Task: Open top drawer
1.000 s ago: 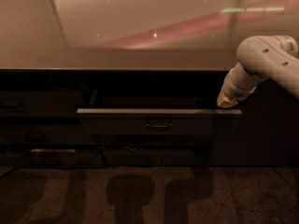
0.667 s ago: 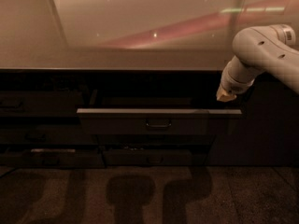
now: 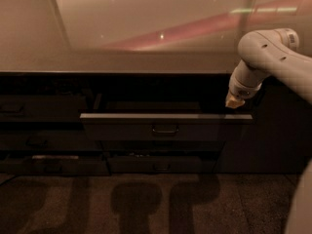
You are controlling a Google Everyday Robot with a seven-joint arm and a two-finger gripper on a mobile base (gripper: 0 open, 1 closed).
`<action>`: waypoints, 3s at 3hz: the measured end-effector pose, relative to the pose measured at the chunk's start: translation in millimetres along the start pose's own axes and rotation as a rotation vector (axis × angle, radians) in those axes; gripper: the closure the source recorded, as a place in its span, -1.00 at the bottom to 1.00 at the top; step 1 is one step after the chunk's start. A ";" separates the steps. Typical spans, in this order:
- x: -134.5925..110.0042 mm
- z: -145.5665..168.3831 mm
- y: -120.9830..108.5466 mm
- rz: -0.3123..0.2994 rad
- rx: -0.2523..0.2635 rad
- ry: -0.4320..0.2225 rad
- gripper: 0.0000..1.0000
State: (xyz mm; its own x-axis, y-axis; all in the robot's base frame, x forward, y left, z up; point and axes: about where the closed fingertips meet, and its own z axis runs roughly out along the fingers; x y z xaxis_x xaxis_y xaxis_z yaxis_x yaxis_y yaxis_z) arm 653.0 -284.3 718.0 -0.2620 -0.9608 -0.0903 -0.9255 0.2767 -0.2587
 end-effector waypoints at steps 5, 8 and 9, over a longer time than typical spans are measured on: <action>11.4 47.1 23.4 -0.013 -0.072 0.066 1.00; 23.9 42.5 13.7 0.052 -0.037 0.153 -0.29; 24.9 41.2 12.8 0.060 -0.035 0.157 -0.76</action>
Offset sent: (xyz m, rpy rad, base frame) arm 0.0087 -0.0053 -0.0233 -0.0164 0.0493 -0.0150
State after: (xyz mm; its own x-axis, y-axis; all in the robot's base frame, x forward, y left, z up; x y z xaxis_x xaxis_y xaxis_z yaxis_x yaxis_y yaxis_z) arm 646.0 -304.1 672.8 -0.3537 -0.9341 0.0479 -0.9152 0.3351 -0.2237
